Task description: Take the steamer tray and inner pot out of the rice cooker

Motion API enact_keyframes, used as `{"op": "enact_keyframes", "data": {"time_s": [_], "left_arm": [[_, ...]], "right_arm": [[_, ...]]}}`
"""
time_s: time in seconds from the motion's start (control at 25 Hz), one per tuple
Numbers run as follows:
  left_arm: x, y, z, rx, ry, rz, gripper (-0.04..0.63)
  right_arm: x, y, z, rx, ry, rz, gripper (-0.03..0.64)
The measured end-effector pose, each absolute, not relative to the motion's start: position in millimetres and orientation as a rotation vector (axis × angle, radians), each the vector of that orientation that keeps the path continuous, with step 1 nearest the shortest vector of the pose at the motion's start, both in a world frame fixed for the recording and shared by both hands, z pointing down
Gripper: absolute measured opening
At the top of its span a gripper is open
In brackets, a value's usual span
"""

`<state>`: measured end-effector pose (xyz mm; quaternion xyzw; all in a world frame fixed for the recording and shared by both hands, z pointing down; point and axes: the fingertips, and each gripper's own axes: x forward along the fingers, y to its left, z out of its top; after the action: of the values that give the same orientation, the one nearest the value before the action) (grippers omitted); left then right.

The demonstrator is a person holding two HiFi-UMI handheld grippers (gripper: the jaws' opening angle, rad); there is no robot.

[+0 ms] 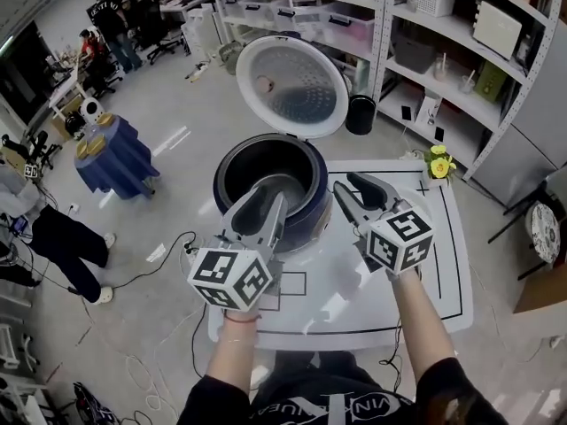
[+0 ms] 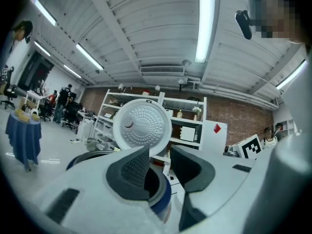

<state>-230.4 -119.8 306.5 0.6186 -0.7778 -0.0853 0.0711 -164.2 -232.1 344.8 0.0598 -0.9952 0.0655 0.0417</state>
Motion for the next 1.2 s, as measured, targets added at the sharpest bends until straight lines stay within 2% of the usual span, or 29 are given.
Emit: {"op": "enact_keyframes", "data": {"time_s": [0.56,1.2], "left_arm": [[-328.7,-49.0,328.1,1.595,-2.466,-0.118,0.112],[-375.1,-78.0,382.3,1.586,-2.281,-0.072,0.173]], "right_arm": [[-232.9,-209.6,361.3,0.155,-2.954,0.226,0.112],[-253.5,-249.2,403.9,0.27,-2.795,0.371,0.156]]}}
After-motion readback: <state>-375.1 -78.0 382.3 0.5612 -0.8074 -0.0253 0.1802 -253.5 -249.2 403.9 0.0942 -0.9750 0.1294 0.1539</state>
